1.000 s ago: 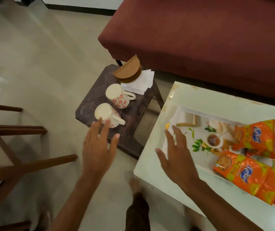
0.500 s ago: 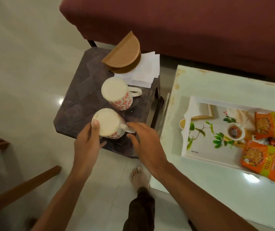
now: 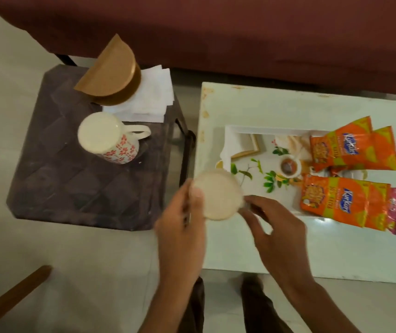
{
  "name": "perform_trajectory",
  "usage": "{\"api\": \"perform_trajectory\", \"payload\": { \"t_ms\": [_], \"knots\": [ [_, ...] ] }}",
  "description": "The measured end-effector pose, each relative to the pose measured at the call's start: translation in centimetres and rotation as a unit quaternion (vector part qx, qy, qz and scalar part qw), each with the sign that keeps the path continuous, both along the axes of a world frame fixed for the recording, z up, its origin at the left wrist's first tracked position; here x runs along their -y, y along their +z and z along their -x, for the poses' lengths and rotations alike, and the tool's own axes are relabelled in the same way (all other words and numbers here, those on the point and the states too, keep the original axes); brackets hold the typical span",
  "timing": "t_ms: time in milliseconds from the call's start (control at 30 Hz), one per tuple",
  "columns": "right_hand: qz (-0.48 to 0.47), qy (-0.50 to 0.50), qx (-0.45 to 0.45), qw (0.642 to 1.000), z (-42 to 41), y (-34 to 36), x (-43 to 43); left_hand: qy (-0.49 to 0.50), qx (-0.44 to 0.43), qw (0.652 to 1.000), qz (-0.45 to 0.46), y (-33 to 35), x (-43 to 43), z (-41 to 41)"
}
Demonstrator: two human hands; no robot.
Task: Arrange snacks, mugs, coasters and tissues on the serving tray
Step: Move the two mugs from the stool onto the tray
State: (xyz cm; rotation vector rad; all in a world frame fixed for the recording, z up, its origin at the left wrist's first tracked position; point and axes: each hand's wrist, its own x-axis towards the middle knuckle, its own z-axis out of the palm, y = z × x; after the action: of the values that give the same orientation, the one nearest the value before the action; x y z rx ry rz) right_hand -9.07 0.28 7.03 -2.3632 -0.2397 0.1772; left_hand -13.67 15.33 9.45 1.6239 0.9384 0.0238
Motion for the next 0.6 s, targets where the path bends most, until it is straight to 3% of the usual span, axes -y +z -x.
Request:
{"api": "perform_trajectory", "payload": {
  "t_ms": [233,600],
  "knots": [
    [0.064,-0.064,-0.035,0.995,-3.2,-3.5,10.4,-0.171,-0.011,0.985,0.013,-5.1,9.6,-7.9],
    [0.063,-0.029,-0.059,0.996,-6.2,-8.3,13.1,-0.13,-0.045,0.989,0.046,-10.2,12.6,-9.6]
  ]
}}
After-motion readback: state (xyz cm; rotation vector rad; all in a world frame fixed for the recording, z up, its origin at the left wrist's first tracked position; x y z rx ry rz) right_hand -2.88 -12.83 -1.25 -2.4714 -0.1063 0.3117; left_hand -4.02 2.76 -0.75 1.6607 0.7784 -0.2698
